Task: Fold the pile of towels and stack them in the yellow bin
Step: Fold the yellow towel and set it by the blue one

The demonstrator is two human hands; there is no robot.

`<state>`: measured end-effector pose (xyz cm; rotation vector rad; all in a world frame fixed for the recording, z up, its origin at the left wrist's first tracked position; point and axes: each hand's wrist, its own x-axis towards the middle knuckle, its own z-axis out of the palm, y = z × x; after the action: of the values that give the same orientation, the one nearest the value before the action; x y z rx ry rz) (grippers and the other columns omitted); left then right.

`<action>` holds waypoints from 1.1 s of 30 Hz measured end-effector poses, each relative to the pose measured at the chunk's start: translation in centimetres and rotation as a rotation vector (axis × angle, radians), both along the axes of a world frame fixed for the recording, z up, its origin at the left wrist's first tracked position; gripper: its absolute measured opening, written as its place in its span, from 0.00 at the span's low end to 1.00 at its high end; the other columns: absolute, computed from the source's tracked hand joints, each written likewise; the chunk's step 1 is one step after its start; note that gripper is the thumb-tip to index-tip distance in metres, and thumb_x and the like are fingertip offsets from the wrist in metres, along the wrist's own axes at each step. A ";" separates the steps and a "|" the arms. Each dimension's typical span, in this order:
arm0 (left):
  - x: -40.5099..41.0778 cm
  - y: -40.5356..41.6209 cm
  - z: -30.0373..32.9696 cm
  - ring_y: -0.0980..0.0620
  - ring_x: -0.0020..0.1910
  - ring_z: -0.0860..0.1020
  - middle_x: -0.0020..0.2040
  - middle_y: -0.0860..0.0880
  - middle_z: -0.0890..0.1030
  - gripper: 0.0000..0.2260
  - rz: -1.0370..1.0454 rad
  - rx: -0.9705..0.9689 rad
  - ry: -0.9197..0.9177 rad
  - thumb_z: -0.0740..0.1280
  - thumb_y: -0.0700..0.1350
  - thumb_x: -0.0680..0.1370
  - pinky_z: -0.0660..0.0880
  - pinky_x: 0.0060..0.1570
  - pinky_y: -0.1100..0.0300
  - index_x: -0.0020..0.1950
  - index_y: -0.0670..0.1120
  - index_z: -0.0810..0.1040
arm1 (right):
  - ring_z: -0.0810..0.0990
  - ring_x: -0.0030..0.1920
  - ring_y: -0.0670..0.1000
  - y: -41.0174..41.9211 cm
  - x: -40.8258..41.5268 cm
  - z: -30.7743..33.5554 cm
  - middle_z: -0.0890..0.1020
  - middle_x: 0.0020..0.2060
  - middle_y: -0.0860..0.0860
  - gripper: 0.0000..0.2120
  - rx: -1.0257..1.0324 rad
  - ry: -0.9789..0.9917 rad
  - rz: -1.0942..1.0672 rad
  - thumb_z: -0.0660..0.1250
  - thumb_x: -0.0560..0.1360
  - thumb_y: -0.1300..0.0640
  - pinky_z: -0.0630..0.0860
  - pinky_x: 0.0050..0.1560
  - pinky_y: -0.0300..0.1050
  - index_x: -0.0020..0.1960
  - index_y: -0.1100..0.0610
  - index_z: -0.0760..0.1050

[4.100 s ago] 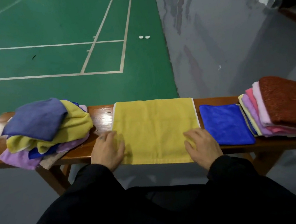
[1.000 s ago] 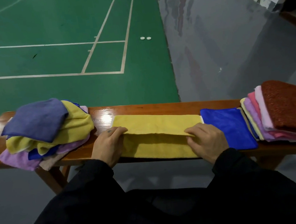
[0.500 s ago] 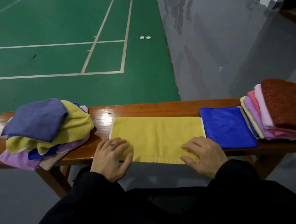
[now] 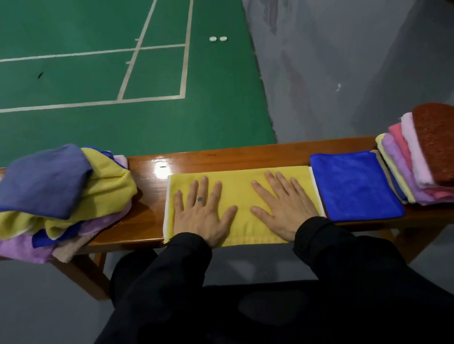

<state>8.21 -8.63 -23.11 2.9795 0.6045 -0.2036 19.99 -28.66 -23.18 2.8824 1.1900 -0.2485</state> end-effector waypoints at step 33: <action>3.2 -1.8 11.9 0.49 0.51 0.79 0.55 0.47 0.78 0.26 0.167 -0.818 -0.579 0.71 0.38 0.77 0.74 0.48 0.67 0.74 0.47 0.68 | 0.67 0.74 0.42 -8.1 -1.0 3.1 0.68 0.75 0.42 0.31 1.045 0.372 -0.426 0.56 0.78 0.33 0.67 0.75 0.57 0.78 0.43 0.64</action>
<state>11.38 -10.40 -11.18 2.0395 0.5168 0.3374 18.97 -36.80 -20.11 4.1681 0.8582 -0.2089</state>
